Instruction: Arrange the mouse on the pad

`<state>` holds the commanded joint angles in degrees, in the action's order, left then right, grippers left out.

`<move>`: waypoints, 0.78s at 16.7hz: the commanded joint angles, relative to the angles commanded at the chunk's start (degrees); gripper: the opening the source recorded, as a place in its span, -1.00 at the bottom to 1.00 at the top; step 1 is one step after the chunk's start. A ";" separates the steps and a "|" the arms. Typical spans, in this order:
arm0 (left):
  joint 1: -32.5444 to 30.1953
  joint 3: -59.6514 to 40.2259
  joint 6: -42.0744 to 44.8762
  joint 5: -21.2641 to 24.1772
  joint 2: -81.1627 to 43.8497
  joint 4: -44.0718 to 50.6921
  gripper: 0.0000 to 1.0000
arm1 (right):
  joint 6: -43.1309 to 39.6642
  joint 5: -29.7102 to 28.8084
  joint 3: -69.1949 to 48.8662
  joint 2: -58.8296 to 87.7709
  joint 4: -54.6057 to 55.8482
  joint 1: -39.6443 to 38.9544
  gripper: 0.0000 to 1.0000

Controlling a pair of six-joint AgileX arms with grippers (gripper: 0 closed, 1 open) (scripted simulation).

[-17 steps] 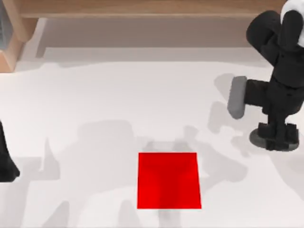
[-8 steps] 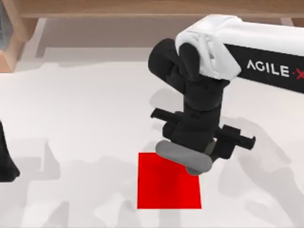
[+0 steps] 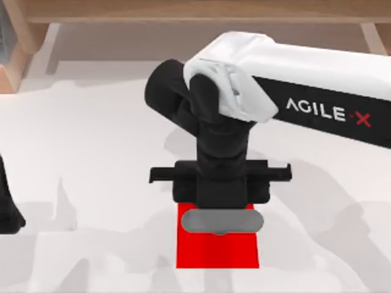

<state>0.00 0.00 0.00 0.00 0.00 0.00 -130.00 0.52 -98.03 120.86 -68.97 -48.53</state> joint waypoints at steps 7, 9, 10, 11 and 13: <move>0.00 0.00 0.00 0.00 0.00 0.00 1.00 | 0.93 -0.33 0.39 -0.22 0.12 -0.95 -1.00; 0.00 0.00 0.00 0.00 0.00 0.00 1.00 | 2.13 -0.80 0.63 -0.11 0.53 -2.82 -1.00; 0.00 0.00 0.00 0.00 0.00 0.00 1.00 | 2.72 -1.00 0.79 -0.01 0.91 -3.90 -1.00; 0.00 0.00 0.00 0.00 0.00 0.00 1.00 | 3.24 -1.15 1.02 0.13 1.46 -4.99 -1.00; 0.00 0.00 0.00 0.00 0.00 0.00 1.00 | 4.01 -1.17 1.73 0.40 3.01 -6.68 -1.00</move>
<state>0.00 0.00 0.00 0.00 0.00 0.00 -125.98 -0.65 -96.30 121.26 -65.96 -55.21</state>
